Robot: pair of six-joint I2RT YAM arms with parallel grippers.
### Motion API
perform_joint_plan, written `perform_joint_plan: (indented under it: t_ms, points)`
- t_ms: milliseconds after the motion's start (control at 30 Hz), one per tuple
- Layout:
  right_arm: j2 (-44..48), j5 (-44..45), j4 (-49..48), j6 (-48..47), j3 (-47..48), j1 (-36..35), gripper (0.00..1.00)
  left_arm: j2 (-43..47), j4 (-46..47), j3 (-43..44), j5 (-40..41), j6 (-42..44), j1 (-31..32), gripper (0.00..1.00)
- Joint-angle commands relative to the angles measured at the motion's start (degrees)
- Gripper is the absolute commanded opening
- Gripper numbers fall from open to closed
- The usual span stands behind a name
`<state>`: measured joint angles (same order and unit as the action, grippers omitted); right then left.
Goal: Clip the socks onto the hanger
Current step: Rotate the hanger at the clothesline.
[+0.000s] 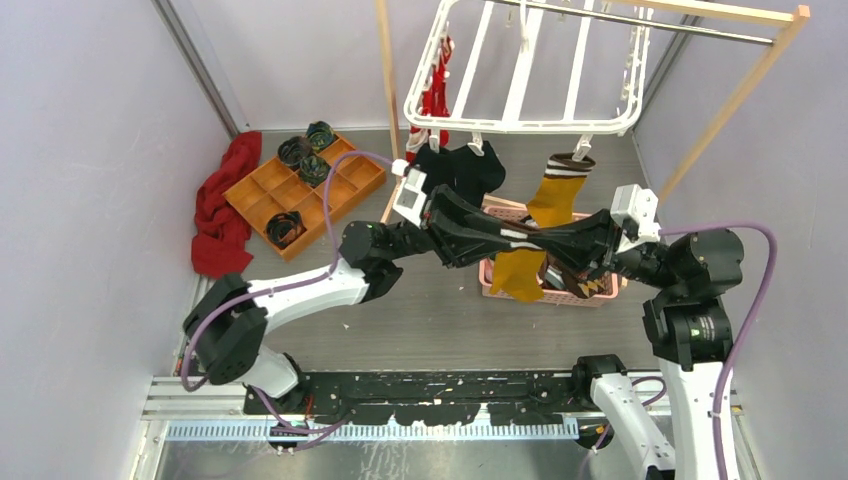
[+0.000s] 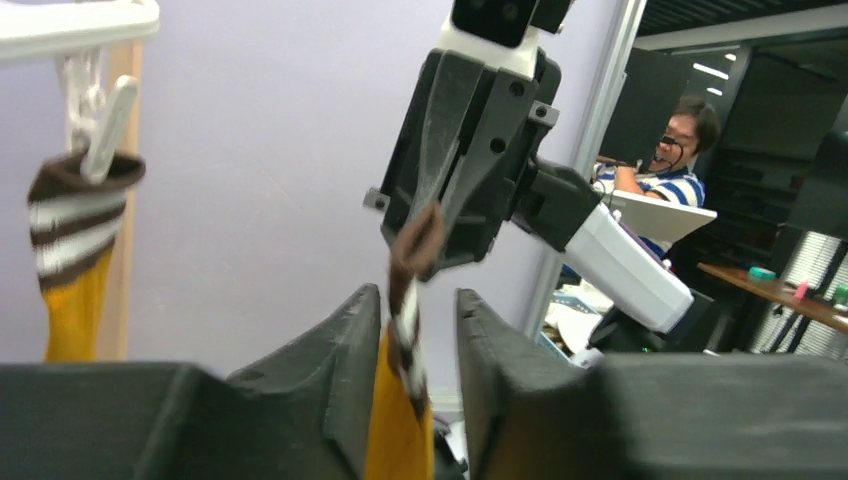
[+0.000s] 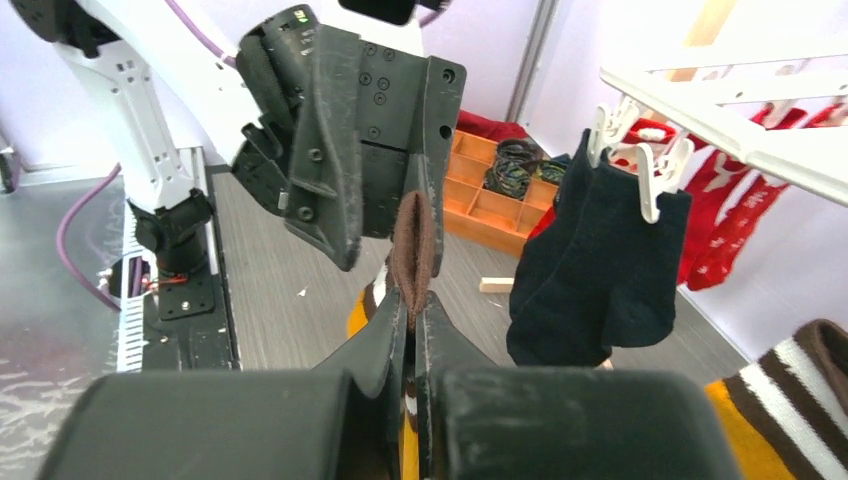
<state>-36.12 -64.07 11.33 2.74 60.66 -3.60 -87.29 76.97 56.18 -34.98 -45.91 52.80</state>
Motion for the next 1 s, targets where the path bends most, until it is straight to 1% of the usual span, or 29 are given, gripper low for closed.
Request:
perform_joint_plan:
  t_ms: [0, 33, 67, 133, 167, 200, 267, 367, 467, 633, 733, 900, 967]
  points:
    - [0.4, 4.1, 17.1, -13.0, 6.1, 0.4, 0.01, 9.1, -6.6, -5.0, 0.8, 6.1, -2.5, 0.46]
    - [0.6, 5.2, 20.8, -16.7, 7.1, 0.5, 0.01, 11.5, -12.1, -6.1, 0.7, 9.2, -3.1, 0.53]
    - [0.6, 7.0, 23.2, -17.8, 8.0, 0.6, 0.01, 15.1, -18.6, -6.6, 0.9, 13.1, -3.4, 0.60]
    - [0.7, 10.9, 28.5, -20.4, 9.8, 0.8, 0.01, 18.8, -34.5, -5.2, 1.1, 23.2, -3.6, 0.70]
    - [0.7, 13.5, 30.3, -21.0, 10.5, 0.8, 0.01, 20.1, -42.0, -3.8, 1.5, 28.1, -3.6, 0.72]
    - [0.8, 16.7, 31.7, -21.1, 10.9, 0.8, 0.01, 20.7, -47.2, -2.2, 1.5, 31.8, -3.6, 0.74]
    - [0.9, 25.8, 33.3, -20.5, 11.4, 1.0, 0.01, 19.8, -52.2, 0.5, 1.2, 36.5, -3.6, 0.76]
    - [1.4, 36.1, 33.6, -19.1, 11.1, 0.9, 0.01, 15.5, -51.8, 3.9, 0.8, 38.9, -3.6, 0.76]
    - [2.0, 42.6, 32.7, -17.3, 10.5, 1.0, 0.01, 9.9, -48.3, 7.5, 0.7, 39.1, -3.3, 0.76]
    - [2.6, 51.7, 31.7, -15.8, 9.7, 1.0, 0.01, 1.6, -40.9, 11.7, 8.1, 39.4, -1.7, 0.76]
    - [2.6, 54.7, 31.5, -15.4, 9.4, 1.0, 0.01, -3.4, -36.0, 13.4, 12.8, 38.7, -0.6, 0.76]
    - [2.6, 57.1, 30.7, -14.7, 8.6, 0.9, 0.01, -10.1, -32.0, 16.7, 21.6, 38.1, 0.4, 0.76]
    - [2.7, 57.0, 30.5, -14.5, 8.2, 1.0, 0.01, -12.1, -30.6, 18.1, 22.9, 37.8, 0.4, 0.76]
